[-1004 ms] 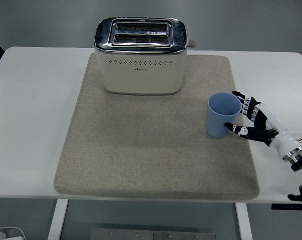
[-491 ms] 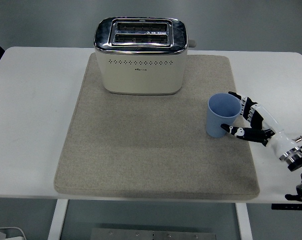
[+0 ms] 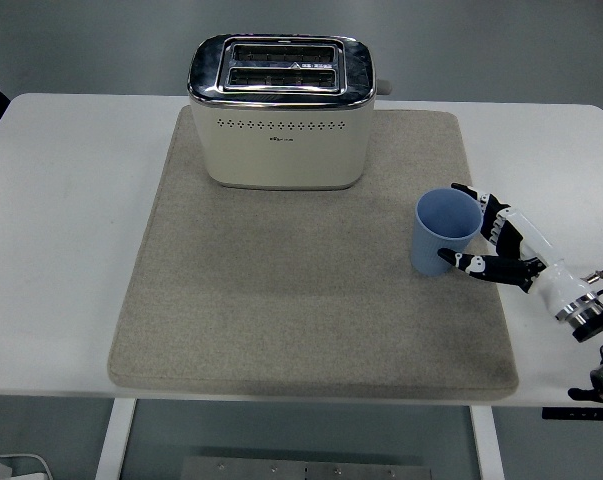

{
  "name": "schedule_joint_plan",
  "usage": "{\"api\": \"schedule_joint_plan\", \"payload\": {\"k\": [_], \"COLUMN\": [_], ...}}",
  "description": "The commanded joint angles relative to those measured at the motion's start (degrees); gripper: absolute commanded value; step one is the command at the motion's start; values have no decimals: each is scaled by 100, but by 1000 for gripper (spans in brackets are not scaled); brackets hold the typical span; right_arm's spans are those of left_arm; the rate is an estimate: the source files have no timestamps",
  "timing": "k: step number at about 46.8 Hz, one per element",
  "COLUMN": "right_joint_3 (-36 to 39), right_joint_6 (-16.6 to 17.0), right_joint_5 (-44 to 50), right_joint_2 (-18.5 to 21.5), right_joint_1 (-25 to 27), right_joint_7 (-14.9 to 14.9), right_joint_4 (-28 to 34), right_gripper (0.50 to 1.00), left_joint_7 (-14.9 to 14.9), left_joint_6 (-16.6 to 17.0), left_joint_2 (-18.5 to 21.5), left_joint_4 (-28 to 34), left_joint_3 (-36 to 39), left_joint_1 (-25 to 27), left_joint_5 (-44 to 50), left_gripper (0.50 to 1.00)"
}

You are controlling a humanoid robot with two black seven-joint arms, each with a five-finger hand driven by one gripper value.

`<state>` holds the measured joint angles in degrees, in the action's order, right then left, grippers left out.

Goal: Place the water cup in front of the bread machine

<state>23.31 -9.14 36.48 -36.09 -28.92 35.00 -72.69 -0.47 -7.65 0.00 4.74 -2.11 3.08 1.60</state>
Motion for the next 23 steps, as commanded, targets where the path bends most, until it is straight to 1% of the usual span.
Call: {"api": "schedule_joint_plan", "payload": {"k": [1, 23], "right_joint_3": [-2, -134], "right_joint_6": [35, 44], "right_joint_5": [9, 96], "right_joint_2": [67, 85], "right_joint_1": [1, -166], "right_joint_7": [0, 0], "right_joint_4": [0, 9], "right_gripper": [917, 915], "left_joint_7": [-6, -6], "left_joint_6": [0, 0], "left_joint_2": [0, 0], "left_joint_4": [0, 0], "left_joint_3": [0, 0], "left_joint_1": [0, 0], "left_joint_5": [-2, -2], "left_gripper": [1000, 1000]}}
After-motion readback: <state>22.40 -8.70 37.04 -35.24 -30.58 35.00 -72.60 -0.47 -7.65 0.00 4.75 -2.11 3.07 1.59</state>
